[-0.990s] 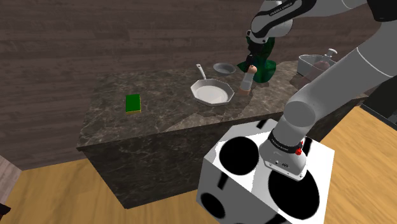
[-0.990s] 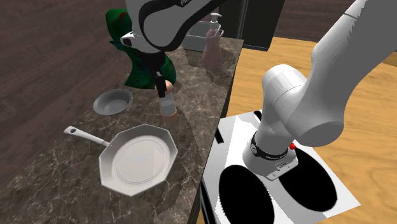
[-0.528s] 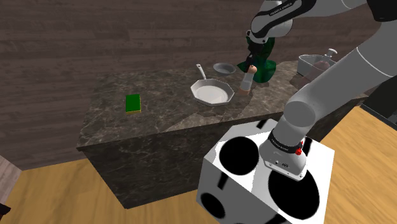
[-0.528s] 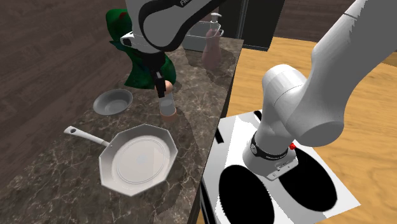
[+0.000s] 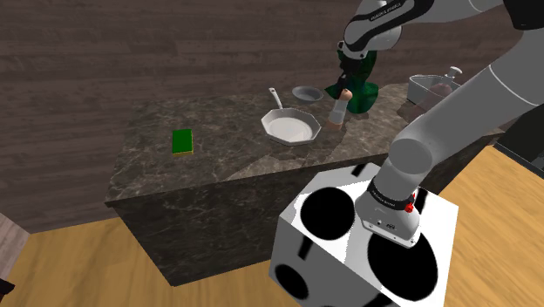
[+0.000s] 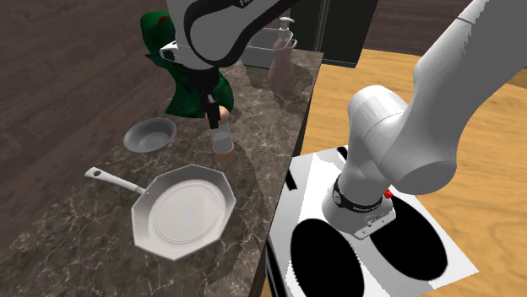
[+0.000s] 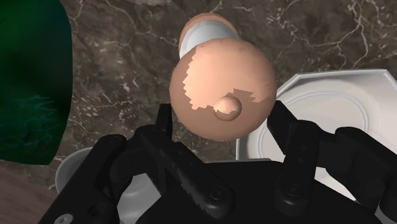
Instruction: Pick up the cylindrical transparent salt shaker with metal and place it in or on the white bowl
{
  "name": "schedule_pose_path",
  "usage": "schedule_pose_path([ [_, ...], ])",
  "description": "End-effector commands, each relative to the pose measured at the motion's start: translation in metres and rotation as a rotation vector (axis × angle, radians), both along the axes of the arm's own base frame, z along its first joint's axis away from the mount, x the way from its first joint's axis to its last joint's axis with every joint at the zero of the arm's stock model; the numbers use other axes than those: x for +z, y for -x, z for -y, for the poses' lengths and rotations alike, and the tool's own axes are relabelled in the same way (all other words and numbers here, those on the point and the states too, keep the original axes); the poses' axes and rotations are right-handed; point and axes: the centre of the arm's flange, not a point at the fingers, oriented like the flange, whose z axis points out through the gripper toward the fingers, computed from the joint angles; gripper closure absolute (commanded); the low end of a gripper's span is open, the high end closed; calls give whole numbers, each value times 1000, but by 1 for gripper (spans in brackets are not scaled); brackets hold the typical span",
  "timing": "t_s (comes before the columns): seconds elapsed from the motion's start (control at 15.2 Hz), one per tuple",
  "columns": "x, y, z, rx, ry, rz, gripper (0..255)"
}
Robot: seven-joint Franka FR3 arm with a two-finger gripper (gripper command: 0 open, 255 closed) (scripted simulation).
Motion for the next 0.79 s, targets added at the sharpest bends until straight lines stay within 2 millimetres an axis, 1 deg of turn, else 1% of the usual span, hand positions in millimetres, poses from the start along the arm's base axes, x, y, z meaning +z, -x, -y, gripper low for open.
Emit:
schedule_pose_path([
  [0.0,8,0,0,0,0,-1,255],
  [0.73,66,0,0,0,0,-1,255],
])
